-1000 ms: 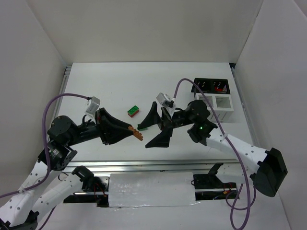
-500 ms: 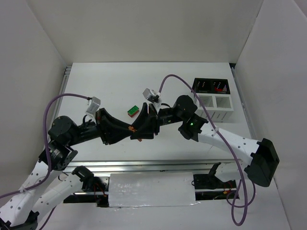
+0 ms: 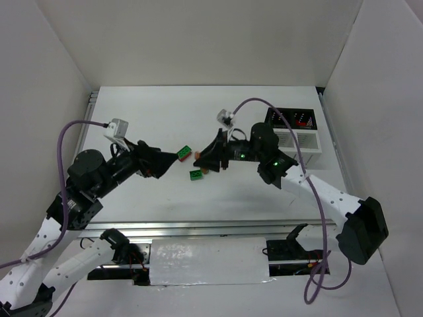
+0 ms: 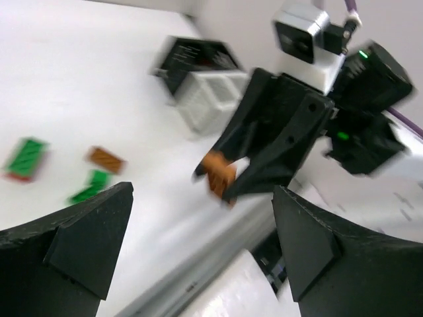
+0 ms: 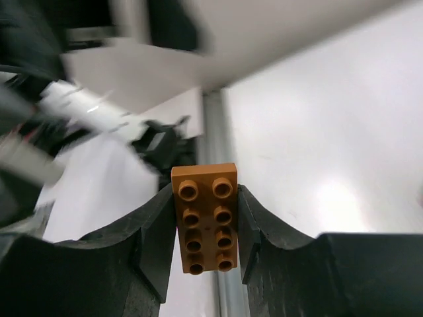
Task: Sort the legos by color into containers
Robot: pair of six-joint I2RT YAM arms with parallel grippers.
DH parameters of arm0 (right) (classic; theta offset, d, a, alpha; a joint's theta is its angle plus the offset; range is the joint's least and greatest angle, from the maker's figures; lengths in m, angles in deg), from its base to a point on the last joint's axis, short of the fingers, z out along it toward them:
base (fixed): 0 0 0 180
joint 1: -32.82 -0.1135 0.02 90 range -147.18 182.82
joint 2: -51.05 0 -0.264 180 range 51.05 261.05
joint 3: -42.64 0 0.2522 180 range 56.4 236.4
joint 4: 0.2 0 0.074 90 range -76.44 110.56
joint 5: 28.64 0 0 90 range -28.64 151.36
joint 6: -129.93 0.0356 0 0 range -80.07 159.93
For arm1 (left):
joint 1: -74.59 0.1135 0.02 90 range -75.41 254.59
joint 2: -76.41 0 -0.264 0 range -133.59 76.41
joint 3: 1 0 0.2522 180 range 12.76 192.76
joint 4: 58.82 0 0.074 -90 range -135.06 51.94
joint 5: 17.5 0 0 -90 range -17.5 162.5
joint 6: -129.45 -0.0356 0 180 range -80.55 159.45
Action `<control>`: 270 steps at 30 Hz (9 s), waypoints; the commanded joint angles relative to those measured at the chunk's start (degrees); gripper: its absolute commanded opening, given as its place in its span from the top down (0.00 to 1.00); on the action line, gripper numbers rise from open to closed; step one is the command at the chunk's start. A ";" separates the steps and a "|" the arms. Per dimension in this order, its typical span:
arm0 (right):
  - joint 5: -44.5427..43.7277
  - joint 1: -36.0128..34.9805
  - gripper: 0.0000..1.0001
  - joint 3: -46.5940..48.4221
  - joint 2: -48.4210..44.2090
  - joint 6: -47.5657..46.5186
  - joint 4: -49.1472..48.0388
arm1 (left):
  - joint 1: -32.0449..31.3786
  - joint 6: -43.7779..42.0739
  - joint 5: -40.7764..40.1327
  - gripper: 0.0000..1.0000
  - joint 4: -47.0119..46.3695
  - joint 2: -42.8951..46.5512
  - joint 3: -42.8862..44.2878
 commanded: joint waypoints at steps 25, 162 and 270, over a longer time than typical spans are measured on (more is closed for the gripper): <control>-74.06 49.79 0.79 11.41 8.03 11.42 38.41 | -0.19 -11.08 -25.48 0.00 19.41 2.47 -4.14; -56.31 55.42 0.87 6.67 5.05 15.46 35.78 | 0.08 -9.94 -31.37 0.01 20.99 2.56 -3.79; -65.10 28.77 1.00 10.71 4.08 6.06 42.88 | 1.40 -8.98 -33.12 0.00 21.60 2.65 -3.61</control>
